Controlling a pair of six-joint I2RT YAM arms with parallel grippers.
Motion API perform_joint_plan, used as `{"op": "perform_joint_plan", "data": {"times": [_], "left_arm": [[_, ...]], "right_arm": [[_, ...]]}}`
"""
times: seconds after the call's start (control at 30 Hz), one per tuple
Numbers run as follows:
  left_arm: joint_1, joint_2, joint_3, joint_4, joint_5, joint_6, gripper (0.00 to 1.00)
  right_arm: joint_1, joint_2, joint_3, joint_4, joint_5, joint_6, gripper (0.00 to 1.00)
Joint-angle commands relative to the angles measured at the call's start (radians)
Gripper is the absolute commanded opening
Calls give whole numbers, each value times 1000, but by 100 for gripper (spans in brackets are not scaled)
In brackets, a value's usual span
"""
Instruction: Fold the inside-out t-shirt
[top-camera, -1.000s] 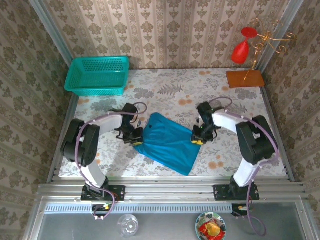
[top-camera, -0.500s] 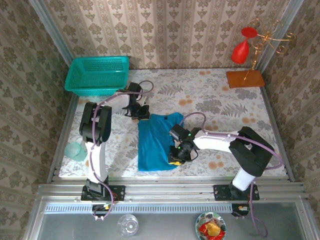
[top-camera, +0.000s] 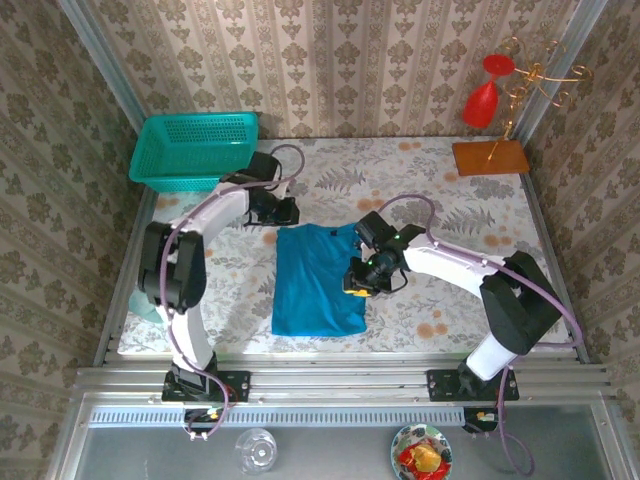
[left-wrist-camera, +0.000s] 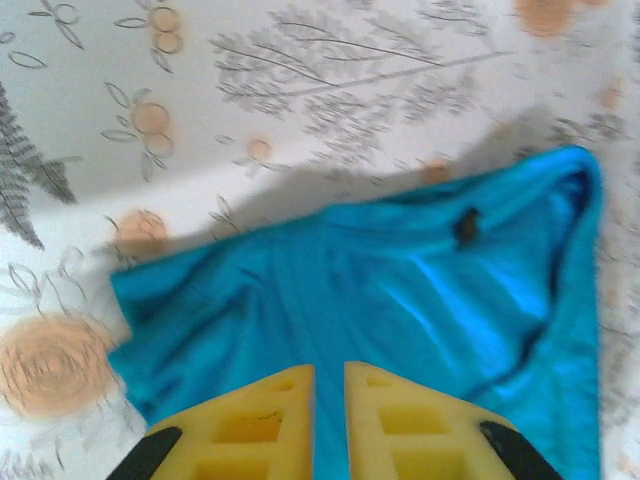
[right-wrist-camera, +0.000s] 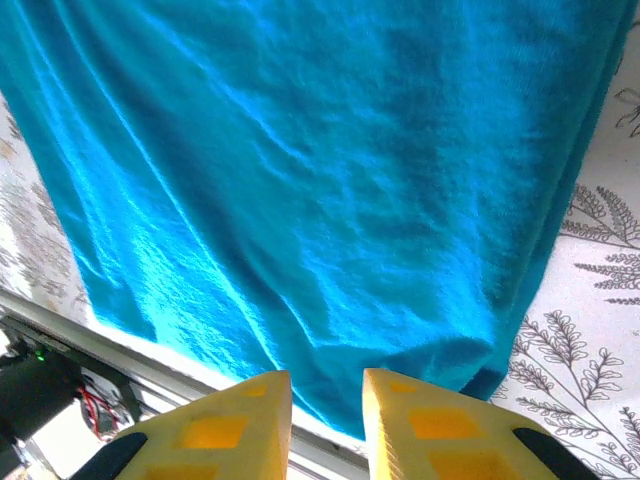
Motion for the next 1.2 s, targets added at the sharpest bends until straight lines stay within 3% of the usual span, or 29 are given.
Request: {"op": "perform_joint_plan", "data": {"times": [0.0, 0.3, 0.5, 0.8, 1.0, 1.17], "left_arm": [[-57, -64, -101, -60, -15, -29, 14], [-155, -159, -357, -2, -27, -155, 12], [-163, -232, -411, -41, -51, -158, 12], [-187, -303, -498, -40, -25, -206, 9], [-208, -251, -607, 99, 23, -270, 8], [-209, -259, -626, 21, -52, -237, 7]], "right_arm": [[29, 32, -20, -58, -44, -48, 27], [78, -19, -183, -98, 58, 14, 26], [78, -107, -124, -179, 119, 22, 24], [85, 3, -84, 65, -58, 51, 23], [86, 92, -108, -16, 56, 30, 19], [86, 41, -124, -18, 32, 27, 19]]}}
